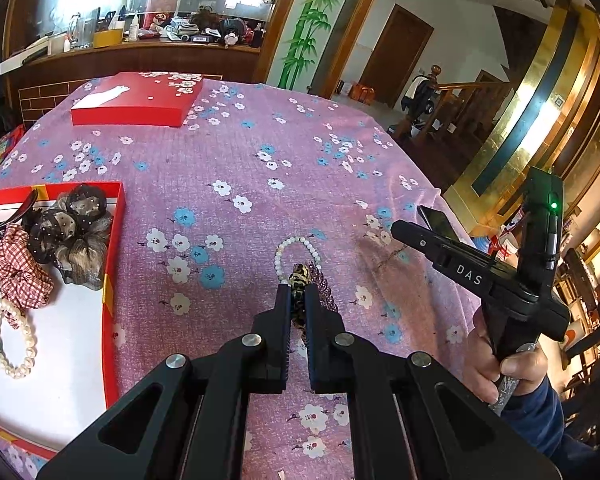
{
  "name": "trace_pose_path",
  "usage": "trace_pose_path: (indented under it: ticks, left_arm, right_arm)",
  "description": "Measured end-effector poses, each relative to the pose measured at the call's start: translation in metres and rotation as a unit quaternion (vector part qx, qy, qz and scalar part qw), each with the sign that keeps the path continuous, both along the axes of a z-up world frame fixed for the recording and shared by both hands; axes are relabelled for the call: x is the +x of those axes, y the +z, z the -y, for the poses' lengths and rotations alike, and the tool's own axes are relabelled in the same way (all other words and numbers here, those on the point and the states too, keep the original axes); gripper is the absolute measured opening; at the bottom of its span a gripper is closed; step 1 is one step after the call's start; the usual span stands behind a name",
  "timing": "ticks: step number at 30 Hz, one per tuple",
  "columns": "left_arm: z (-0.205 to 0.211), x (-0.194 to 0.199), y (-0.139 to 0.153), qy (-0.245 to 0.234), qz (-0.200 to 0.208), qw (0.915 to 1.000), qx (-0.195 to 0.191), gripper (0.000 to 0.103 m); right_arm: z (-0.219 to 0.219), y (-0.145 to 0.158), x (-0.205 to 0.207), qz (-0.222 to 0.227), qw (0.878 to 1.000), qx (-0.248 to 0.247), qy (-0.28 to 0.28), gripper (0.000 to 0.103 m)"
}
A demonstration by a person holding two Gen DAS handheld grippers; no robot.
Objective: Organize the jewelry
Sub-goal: 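Grasp the gold chain bracelet with the left tool while the right tool grasps the pearl brooch, then carry the gold bracelet with the left tool while the right tool carries the brooch toward the box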
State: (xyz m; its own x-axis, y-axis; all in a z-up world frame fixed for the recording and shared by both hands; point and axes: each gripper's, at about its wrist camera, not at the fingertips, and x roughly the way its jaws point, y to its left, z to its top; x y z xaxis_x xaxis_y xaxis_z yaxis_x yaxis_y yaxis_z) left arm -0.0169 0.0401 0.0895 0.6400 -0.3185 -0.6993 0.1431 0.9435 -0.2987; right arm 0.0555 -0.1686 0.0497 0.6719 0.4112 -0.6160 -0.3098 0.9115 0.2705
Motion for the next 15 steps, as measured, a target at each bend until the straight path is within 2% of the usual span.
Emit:
trace_pose_path:
  ticks: [9, 15]
  left_arm:
    - [-0.016, -0.032, 0.016, 0.040, 0.042, 0.9970, 0.052, 0.006]
    - [-0.039, -0.045, 0.021, 0.068, 0.058, 0.9939, 0.064, 0.006]
  right_arm:
    - [-0.013, 0.008, -0.019, -0.001, 1.000, 0.014, 0.011, 0.020]
    - [-0.041, 0.016, -0.039, -0.008, 0.998, 0.039, 0.049, 0.021]
